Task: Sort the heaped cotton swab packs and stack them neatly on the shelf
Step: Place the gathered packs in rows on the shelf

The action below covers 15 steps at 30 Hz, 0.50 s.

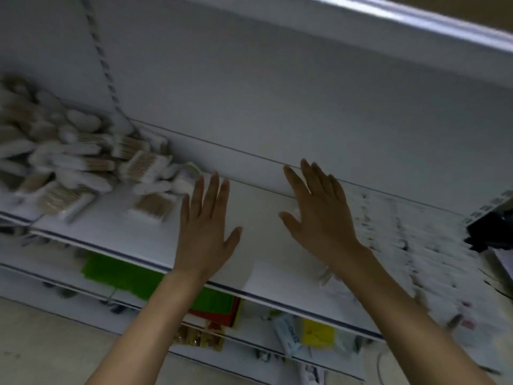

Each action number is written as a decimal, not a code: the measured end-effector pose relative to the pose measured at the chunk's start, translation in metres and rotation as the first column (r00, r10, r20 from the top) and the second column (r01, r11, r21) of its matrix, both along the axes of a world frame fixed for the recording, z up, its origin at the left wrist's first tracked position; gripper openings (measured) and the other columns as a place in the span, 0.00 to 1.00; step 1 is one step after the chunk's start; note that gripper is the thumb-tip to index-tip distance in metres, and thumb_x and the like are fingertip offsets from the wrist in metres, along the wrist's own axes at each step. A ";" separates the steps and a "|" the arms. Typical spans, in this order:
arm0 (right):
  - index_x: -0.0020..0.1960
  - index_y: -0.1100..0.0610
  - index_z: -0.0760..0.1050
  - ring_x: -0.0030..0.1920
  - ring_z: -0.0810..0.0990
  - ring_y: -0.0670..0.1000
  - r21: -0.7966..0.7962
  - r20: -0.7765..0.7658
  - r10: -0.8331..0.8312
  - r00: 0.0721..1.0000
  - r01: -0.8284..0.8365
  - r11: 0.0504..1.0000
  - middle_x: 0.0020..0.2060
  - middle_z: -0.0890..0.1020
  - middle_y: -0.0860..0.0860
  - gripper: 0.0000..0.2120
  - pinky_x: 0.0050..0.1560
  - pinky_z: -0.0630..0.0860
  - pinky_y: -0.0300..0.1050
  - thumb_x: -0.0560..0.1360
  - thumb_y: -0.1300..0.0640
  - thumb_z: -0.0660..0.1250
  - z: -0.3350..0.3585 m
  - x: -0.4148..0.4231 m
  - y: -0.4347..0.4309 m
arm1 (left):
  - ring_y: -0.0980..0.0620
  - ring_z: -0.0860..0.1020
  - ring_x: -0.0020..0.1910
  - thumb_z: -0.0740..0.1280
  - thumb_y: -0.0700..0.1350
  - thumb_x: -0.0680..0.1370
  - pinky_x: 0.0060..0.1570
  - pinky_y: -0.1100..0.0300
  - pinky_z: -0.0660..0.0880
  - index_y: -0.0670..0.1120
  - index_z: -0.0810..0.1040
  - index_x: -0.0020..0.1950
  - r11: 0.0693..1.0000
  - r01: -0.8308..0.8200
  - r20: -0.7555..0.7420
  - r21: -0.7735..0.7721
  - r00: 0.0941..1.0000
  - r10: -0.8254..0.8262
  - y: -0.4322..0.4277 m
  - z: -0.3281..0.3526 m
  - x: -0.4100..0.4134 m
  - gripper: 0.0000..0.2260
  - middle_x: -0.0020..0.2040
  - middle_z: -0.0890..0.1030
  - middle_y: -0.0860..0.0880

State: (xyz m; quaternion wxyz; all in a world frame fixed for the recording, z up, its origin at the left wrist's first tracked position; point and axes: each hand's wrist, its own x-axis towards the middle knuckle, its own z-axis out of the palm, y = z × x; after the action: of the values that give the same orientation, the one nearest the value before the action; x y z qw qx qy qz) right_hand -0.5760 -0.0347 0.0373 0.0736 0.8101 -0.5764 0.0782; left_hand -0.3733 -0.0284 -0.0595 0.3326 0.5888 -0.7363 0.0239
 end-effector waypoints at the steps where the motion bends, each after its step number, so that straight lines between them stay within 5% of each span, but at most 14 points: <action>1: 0.78 0.49 0.39 0.77 0.40 0.53 0.012 0.008 0.017 1.000 -0.017 1.000 0.77 0.41 0.53 0.36 0.74 0.37 0.49 0.79 0.44 0.58 0.004 0.014 0.003 | 0.42 0.47 0.77 0.60 0.57 0.76 0.72 0.42 0.47 0.42 0.50 0.79 0.998 -0.052 0.057 -0.042 0.997 0.054 0.001 0.012 0.016 0.37 0.79 0.52 0.42; 7: 0.78 0.50 0.43 0.77 0.42 0.55 0.028 -0.006 0.178 0.984 -0.177 0.984 0.77 0.42 0.55 0.37 0.74 0.39 0.55 0.78 0.42 0.59 0.017 0.148 0.009 | 0.46 0.48 0.77 0.71 0.53 0.73 0.73 0.39 0.51 0.43 0.47 0.79 0.963 -0.244 0.136 -0.115 0.956 0.259 0.040 0.050 0.161 0.44 0.79 0.51 0.42; 12: 0.69 0.57 0.70 0.66 0.72 0.64 -0.057 0.018 0.379 0.925 -0.378 0.924 0.67 0.71 0.62 0.36 0.63 0.68 0.63 0.64 0.45 0.71 0.017 0.307 0.031 | 0.49 0.46 0.78 0.73 0.53 0.73 0.73 0.48 0.46 0.44 0.45 0.79 0.909 -0.409 0.192 -0.080 0.888 0.417 0.108 0.050 0.323 0.46 0.79 0.48 0.46; 15: 0.74 0.55 0.62 0.73 0.63 0.59 -0.106 0.025 0.448 0.894 -0.443 0.890 0.73 0.64 0.58 0.37 0.69 0.62 0.60 0.71 0.40 0.68 0.014 0.396 0.054 | 0.53 0.41 0.78 0.72 0.54 0.73 0.73 0.45 0.49 0.45 0.44 0.79 0.856 -0.514 0.251 -0.052 0.823 0.509 0.151 0.057 0.405 0.47 0.79 0.47 0.47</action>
State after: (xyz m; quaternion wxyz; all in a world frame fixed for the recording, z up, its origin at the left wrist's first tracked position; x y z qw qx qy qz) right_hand -0.1801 0.0189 0.0514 0.0791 0.9139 -0.3725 0.1408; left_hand 0.0319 0.1226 -0.0030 0.2108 0.7593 -0.5884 0.1812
